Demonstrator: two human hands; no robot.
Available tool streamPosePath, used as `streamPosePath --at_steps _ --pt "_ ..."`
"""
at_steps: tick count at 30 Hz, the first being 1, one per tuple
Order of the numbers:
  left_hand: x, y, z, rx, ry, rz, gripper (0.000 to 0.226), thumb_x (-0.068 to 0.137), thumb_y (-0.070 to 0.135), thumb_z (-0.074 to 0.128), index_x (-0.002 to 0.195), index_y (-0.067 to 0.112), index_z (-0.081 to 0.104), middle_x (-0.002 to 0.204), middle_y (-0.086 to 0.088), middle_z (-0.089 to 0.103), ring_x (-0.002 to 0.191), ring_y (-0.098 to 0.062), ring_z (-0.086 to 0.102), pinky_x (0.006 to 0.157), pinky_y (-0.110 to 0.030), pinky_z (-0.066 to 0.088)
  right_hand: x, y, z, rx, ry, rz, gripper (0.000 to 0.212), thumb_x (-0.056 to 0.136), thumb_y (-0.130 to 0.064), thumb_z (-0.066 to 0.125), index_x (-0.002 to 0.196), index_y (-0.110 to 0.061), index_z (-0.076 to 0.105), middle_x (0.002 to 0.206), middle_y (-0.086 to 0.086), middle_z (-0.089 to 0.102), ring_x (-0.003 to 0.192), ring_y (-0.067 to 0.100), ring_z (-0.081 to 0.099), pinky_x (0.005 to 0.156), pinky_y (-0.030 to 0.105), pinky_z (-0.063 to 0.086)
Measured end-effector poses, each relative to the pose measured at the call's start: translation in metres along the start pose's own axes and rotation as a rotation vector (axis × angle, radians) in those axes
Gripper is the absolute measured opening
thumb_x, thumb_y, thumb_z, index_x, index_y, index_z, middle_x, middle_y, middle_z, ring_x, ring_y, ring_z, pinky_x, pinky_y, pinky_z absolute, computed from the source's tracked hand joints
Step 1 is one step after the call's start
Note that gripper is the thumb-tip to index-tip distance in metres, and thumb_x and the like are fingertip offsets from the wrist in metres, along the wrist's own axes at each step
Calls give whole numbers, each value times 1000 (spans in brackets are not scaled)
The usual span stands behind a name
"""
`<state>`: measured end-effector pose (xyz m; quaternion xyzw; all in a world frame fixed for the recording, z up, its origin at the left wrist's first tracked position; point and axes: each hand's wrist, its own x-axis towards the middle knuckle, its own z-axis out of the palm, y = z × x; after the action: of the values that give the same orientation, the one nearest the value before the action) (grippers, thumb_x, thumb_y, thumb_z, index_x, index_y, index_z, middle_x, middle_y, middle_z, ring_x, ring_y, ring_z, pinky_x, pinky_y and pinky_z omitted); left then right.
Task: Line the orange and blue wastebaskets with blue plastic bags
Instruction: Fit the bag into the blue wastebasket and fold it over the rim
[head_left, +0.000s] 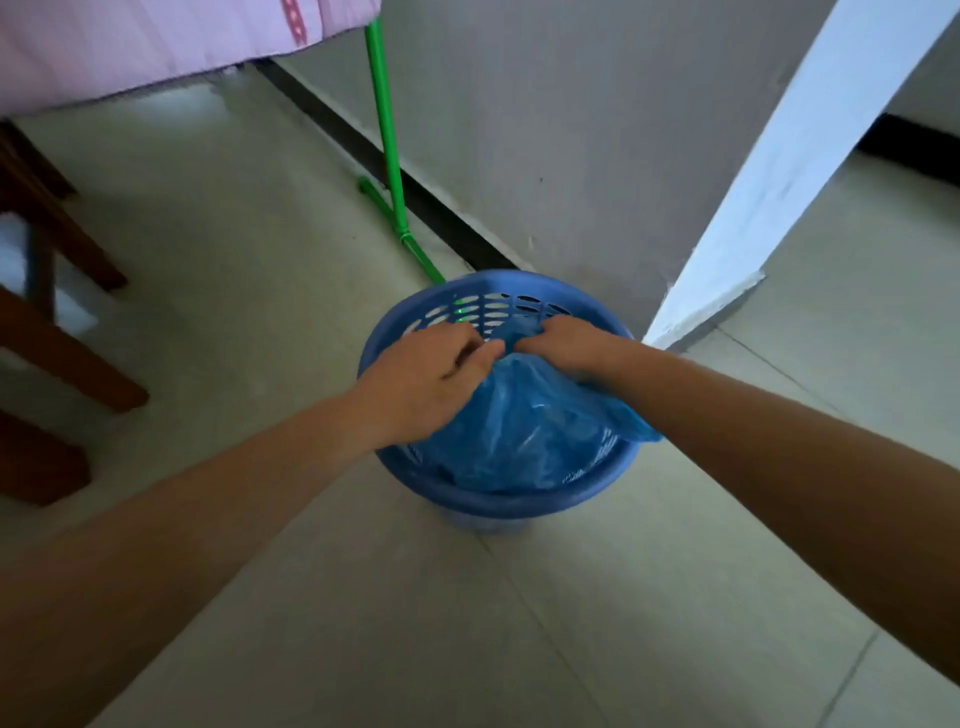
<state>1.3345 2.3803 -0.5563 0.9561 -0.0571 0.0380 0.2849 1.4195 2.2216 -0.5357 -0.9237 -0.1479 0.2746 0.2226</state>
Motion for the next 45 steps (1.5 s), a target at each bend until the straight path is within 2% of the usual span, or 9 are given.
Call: streamPosePath --at_steps 5,9,12,17,20,26,33,40,45 --pt "-24 17 6 -352 25 -184 66 81 80 33 84 18 57 80 1 64 80 -13 61 83 -36 50 -12 7 12 418 56 114 13 92 -21 57 95 -12 65 101 8 69 90 25 66 83 39 56" --pt "-27 22 3 -145 121 -105 32 95 34 58 67 28 43 61 10 51 57 -3 50 59 -22 37 -35 13 8 881 -163 215 24 92 -21 62 108 -4 68 96 13 73 76 26 68 66 33 58" --pt "-25 17 -3 -175 220 -156 30 95 26 57 68 28 48 57 9 49 51 -3 50 51 -14 35 -48 20 -3 995 -165 138 31 89 -24 68 115 -6 67 110 12 73 88 23 69 80 35 59" --pt "-16 6 -6 -100 254 -260 28 94 30 55 72 13 54 61 1 51 57 -14 48 51 -26 30 -76 12 -19 525 252 46 103 67 -86 55 148 -26 36 154 4 37 136 27 43 110 52 37" --pt "-13 8 -13 -175 278 -279 25 94 26 54 69 21 54 67 -2 57 61 -17 51 53 -29 35 -94 -1 -11 251 353 -174 112 64 -88 55 153 -30 20 157 -1 19 145 25 25 114 51 32" --pt "-7 -2 -14 -182 296 -248 22 86 42 66 83 21 62 79 5 62 71 -11 59 63 -26 44 -68 17 -7 22 535 -269 23 95 -31 56 113 -24 69 99 -3 69 95 20 64 87 30 50" --pt "-10 -9 -17 -96 204 -139 37 69 62 73 78 27 66 75 8 62 64 -2 55 60 -19 42 -38 46 -17 175 472 -59 25 99 -19 43 108 -21 66 99 10 71 83 28 69 80 36 57" --pt "10 -6 -20 -291 280 -113 42 73 59 72 67 18 63 58 5 55 51 -6 45 53 -27 41 -34 32 -11 42 442 -244 38 96 -28 42 131 -29 57 131 2 52 117 22 52 99 33 40" --pt "20 0 -29 -235 332 48 42 73 57 73 71 21 52 58 9 50 52 -7 45 53 -34 44 -33 31 -25 2 307 -333 27 91 -51 60 105 -30 69 92 -10 66 83 6 61 75 21 47"
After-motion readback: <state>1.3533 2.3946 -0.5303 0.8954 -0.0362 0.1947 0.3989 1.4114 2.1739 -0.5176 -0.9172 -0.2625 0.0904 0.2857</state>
